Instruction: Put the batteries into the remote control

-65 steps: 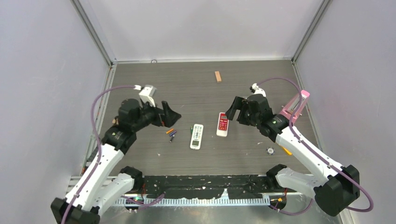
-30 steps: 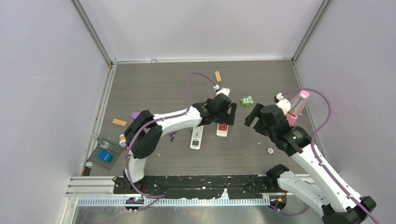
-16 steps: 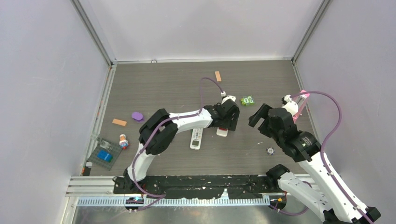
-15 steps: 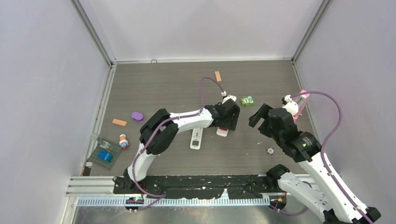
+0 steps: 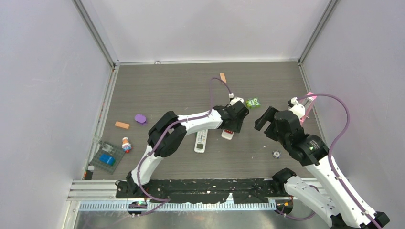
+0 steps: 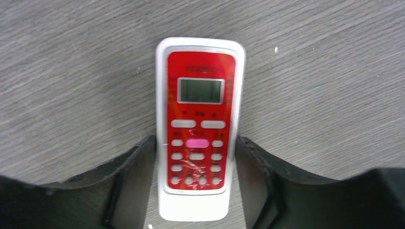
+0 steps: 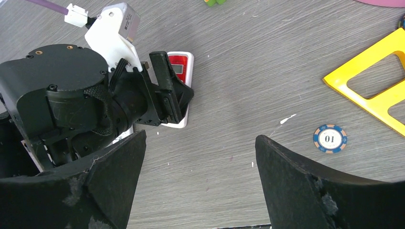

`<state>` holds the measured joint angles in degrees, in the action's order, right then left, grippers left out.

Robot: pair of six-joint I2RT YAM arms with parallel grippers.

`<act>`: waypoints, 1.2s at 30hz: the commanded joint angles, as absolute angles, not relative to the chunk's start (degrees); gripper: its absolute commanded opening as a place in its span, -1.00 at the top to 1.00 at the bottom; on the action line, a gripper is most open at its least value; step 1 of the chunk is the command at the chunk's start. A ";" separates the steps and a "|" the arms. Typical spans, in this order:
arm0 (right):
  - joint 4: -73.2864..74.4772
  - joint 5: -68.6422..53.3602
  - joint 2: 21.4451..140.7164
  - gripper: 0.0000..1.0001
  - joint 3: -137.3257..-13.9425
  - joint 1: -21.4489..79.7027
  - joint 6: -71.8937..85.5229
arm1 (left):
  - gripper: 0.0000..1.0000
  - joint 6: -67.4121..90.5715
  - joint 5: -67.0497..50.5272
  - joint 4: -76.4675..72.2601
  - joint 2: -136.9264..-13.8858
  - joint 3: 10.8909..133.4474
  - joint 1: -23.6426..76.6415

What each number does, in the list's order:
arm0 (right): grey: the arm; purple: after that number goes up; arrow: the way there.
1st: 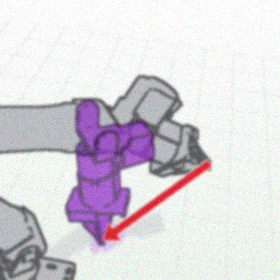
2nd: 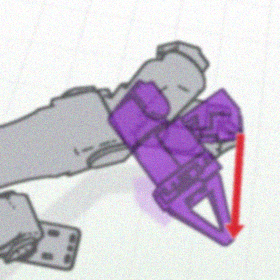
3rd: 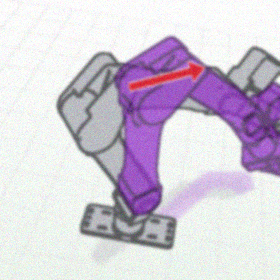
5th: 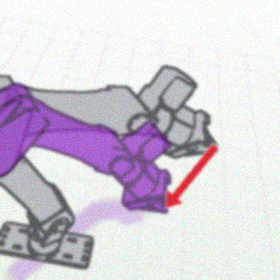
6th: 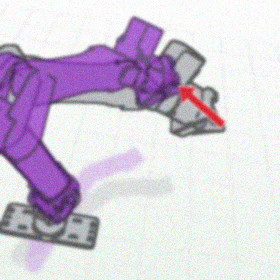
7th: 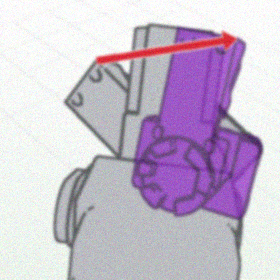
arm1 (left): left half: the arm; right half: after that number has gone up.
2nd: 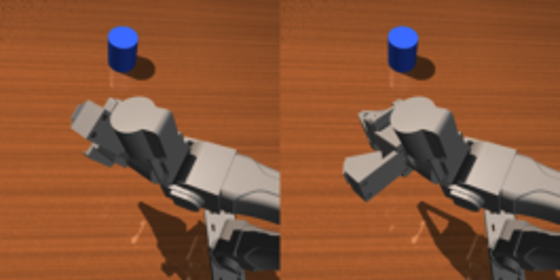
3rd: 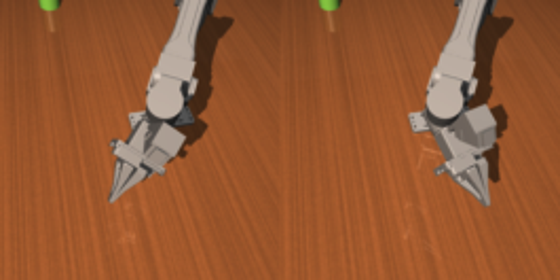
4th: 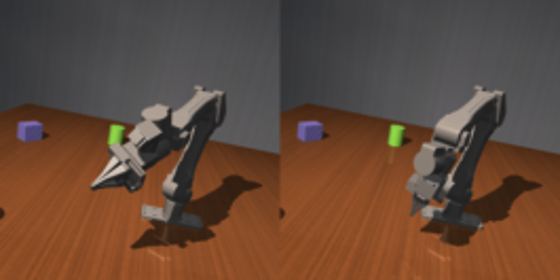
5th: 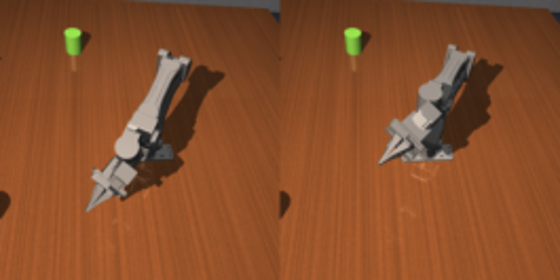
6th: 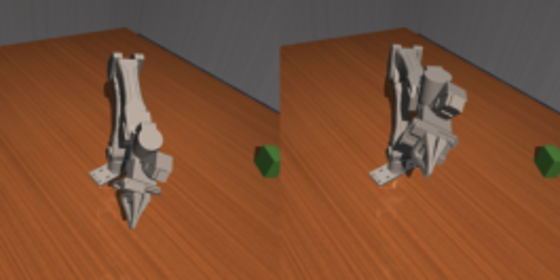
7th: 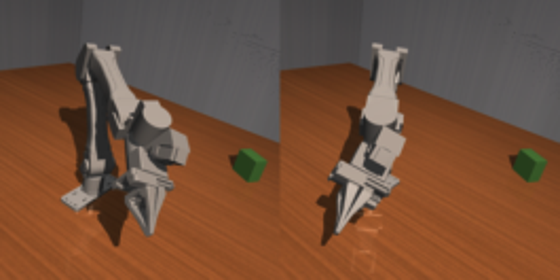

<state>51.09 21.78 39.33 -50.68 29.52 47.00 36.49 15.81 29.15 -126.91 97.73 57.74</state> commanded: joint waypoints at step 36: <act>15.68 -17.20 38.80 -0.99 -43.46 29.83 36.51 | 0.81 32.91 -18.15 17.94 -89.36 79.95 42.88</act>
<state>30.76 -2.57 36.88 -44.99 29.52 38.79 29.95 -4.32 24.40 -96.60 81.93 44.84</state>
